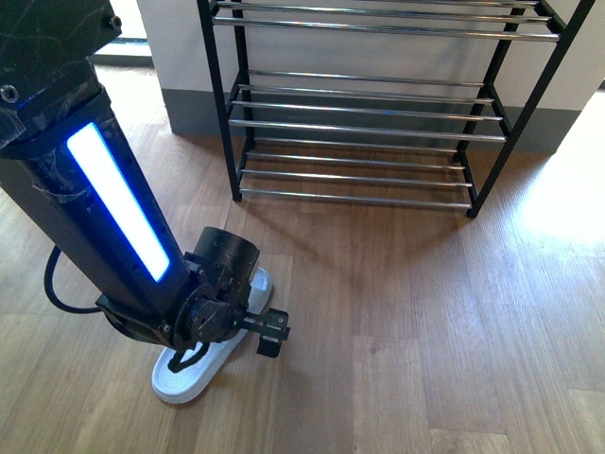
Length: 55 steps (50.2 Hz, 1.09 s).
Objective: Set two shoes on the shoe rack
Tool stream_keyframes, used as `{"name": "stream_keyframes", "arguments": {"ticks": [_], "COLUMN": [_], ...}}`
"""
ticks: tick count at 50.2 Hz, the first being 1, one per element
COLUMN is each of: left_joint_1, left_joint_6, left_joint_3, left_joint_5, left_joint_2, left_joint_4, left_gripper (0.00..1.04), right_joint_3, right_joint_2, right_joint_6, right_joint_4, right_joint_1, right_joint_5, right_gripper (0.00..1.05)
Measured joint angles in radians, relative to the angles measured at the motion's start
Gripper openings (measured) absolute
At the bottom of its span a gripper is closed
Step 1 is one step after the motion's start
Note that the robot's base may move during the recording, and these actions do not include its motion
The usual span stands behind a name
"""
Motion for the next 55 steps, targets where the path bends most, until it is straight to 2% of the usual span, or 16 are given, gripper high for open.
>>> {"name": "stream_keyframes", "arguments": {"ticks": [18,32,39,45,47,53,55], "left_joint_1": [-0.002,-0.002,-0.001,0.002,0.002,0.002,0.002], "left_joint_6": [-0.03,-0.03,-0.028,-0.028,-0.028,-0.039,-0.041], "left_joint_3": [0.013,0.01,0.007,0.003,0.003,0.002,0.002], "left_joint_5": [-0.002,-0.064,-0.077,-0.061,-0.062,-0.062,-0.061], "left_joint_2": [0.031,0.059,0.062,0.064,0.064,0.068,0.068], "left_joint_4": [0.047,0.121,0.14,0.144,0.145,0.141,0.141], "left_gripper": [0.95,0.94,0.78,0.56,0.53,0.3,0.26], "right_joint_3": [0.0,0.0,0.0,0.0,0.0,0.0,0.0], "right_joint_2": [0.0,0.0,0.0,0.0,0.0,0.0,0.0], "right_joint_6": [0.0,0.0,0.0,0.0,0.0,0.0,0.0], "right_joint_4": [0.0,0.0,0.0,0.0,0.0,0.0,0.0], "right_joint_1": [0.0,0.0,0.0,0.0,0.0,0.0,0.0], "right_joint_5": [0.0,0.0,0.0,0.0,0.0,0.0,0.0], "right_gripper": [0.02,0.02,0.02,0.02,0.02,0.02,0.02]}}
